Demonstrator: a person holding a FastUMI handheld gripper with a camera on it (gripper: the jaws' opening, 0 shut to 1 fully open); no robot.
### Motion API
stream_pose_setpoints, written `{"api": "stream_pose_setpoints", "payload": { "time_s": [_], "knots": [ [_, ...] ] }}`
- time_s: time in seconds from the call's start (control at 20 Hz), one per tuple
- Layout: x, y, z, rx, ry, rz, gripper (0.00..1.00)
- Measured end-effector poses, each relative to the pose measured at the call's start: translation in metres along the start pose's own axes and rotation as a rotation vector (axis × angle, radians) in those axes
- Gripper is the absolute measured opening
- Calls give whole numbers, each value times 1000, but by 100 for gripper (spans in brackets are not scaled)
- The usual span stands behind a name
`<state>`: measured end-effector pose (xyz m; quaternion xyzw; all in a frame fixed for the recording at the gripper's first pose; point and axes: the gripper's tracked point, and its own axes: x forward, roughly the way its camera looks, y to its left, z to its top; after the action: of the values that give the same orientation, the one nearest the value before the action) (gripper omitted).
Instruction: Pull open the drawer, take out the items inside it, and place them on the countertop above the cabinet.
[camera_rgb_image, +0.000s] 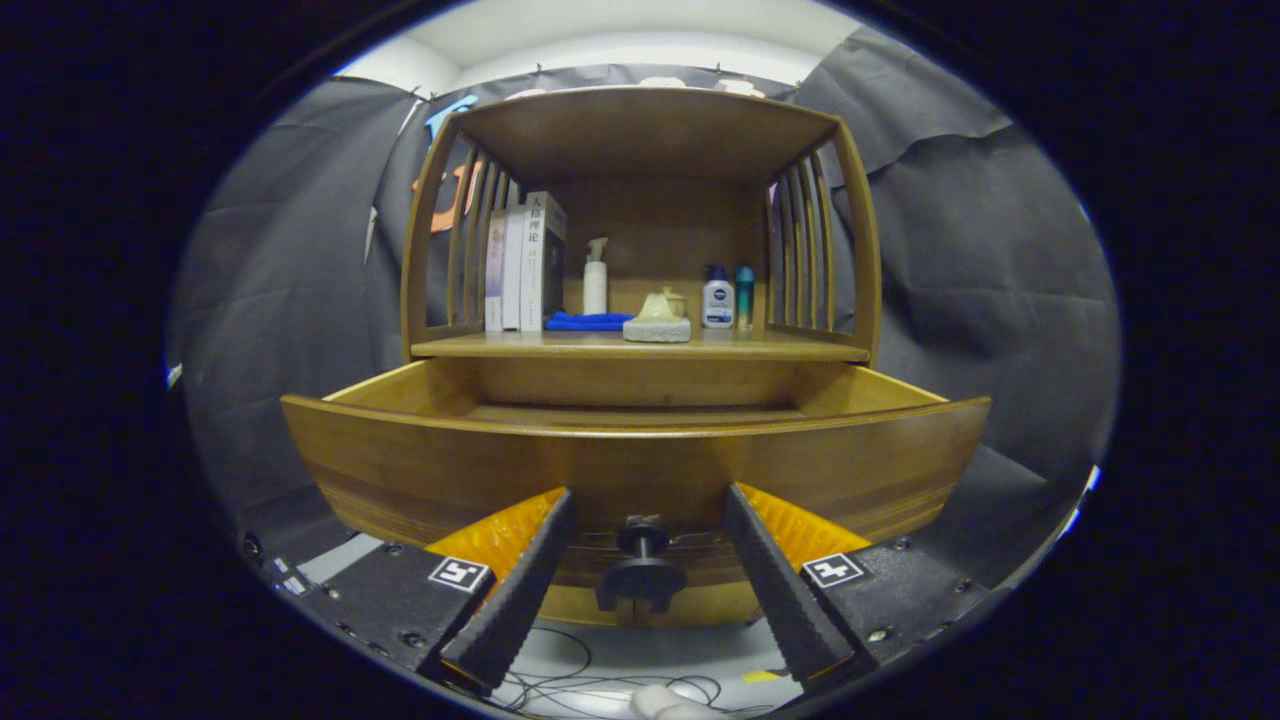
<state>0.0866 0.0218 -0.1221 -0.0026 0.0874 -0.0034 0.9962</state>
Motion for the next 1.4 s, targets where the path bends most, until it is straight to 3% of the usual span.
{"api": "stream_pose_setpoints", "payload": {
  "time_s": [1.4],
  "knots": [
    [120,10,34,18,-44,-28,99]
  ]
}}
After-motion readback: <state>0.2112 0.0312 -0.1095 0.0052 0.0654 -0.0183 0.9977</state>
